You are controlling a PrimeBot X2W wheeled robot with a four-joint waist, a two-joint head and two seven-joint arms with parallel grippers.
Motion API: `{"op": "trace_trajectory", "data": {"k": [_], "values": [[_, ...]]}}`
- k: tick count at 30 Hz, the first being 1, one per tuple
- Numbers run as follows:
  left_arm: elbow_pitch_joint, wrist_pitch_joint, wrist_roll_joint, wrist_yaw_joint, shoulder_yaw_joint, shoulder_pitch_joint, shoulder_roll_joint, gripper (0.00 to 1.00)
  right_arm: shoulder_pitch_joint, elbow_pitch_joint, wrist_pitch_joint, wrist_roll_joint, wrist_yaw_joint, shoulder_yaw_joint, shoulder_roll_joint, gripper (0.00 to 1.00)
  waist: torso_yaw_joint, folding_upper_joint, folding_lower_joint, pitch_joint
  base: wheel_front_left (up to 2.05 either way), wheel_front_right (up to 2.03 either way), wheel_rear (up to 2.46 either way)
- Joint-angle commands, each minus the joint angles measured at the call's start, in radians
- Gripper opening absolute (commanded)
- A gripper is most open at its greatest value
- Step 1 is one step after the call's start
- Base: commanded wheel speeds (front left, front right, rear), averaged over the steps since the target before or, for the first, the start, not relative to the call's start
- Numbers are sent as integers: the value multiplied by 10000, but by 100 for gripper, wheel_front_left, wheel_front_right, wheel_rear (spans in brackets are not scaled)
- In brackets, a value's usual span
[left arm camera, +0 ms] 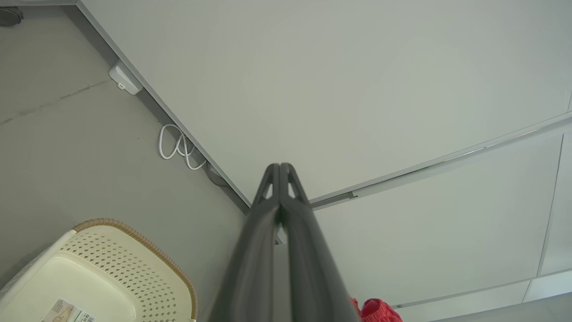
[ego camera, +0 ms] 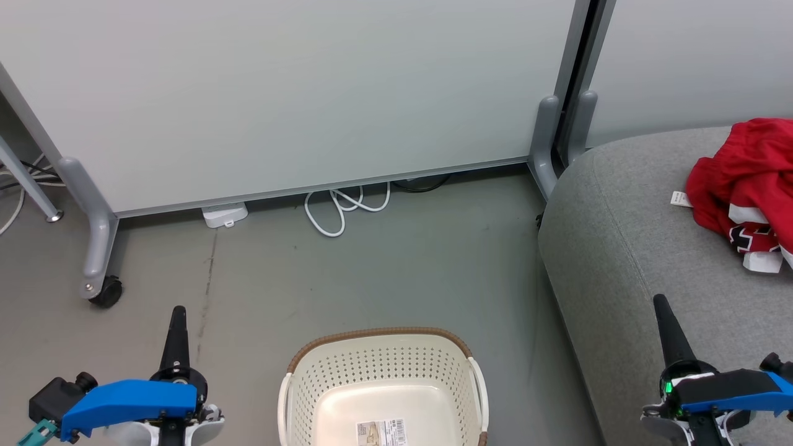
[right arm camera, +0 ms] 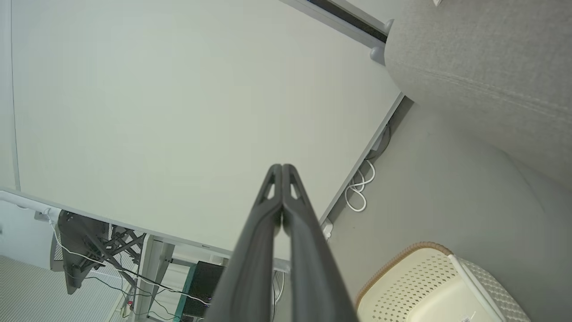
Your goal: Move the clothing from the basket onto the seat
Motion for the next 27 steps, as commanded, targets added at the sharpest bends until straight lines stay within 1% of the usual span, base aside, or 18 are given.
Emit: {"op": "trace_trajectory", "data": {"k": [1, 27], "values": [[-108, 79, -271, -51, 64, -253, 12, 0, -211, -49, 71, 269, 3, -35, 9, 0, -9, 0, 0, 0, 0, 0, 0], [-165, 648, -2588, -94, 294, -369, 7, 0, -315, -1, 647, 2456, 3, -147, 30, 0, -166, 0, 0, -5, 0, 0, 0]]}}
